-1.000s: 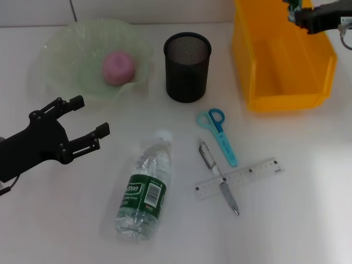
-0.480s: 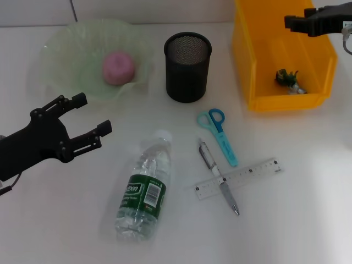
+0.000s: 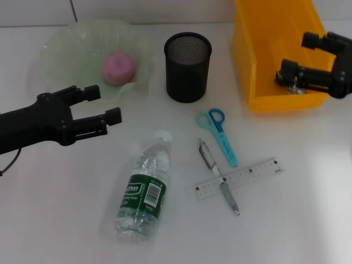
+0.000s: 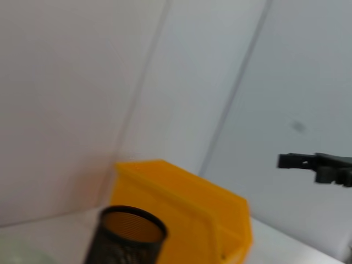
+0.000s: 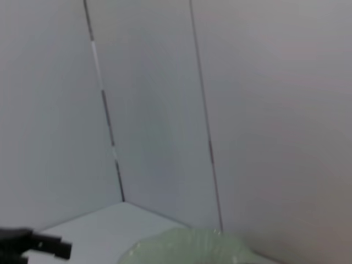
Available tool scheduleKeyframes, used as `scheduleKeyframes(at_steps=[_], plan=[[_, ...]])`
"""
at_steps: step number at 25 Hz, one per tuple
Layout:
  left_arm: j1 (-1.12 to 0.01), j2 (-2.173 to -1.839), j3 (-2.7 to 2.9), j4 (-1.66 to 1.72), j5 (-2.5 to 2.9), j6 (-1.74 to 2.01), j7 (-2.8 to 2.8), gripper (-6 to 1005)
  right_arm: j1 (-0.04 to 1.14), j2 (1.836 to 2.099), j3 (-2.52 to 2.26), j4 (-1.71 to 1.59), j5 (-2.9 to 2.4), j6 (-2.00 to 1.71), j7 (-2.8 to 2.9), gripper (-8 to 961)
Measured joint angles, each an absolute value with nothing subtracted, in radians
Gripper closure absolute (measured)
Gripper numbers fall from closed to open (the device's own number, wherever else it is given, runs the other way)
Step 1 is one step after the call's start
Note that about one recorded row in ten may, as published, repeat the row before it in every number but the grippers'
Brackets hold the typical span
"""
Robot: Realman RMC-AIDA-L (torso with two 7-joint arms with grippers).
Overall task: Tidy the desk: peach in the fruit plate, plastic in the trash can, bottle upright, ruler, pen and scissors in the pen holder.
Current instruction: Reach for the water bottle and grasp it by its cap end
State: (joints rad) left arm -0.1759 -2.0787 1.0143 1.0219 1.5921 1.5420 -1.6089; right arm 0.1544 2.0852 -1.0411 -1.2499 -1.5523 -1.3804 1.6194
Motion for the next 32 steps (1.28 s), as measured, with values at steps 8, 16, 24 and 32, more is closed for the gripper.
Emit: scheduleKeyframes(at_steps=[8,16,24,32], plan=[[-0.051,-2.070,1.500,1.732,2.030,1.251,-2.265,139,0.089,2.084,-0.991,-1.088,-1.606,-1.489,1.420,114],[-0.253,-2.076,1.713,1.836,2.472,1.322,-2.858,139,0.077,2.083,-0.965,-0.985,-1.670,-1.493,1.321,105],[-0.387,-2.081,1.757,1.629,2.512,1.271,-2.895,139,0.081,2.082,-0.964,-0.962,-1.671,-1.490,1.312,106],[-0.436,-2.082,1.734,1.521,2.512,1.241,-2.889,139,0.095,2.083,-0.963,-0.950,-1.671,-1.488,1.311,107]])
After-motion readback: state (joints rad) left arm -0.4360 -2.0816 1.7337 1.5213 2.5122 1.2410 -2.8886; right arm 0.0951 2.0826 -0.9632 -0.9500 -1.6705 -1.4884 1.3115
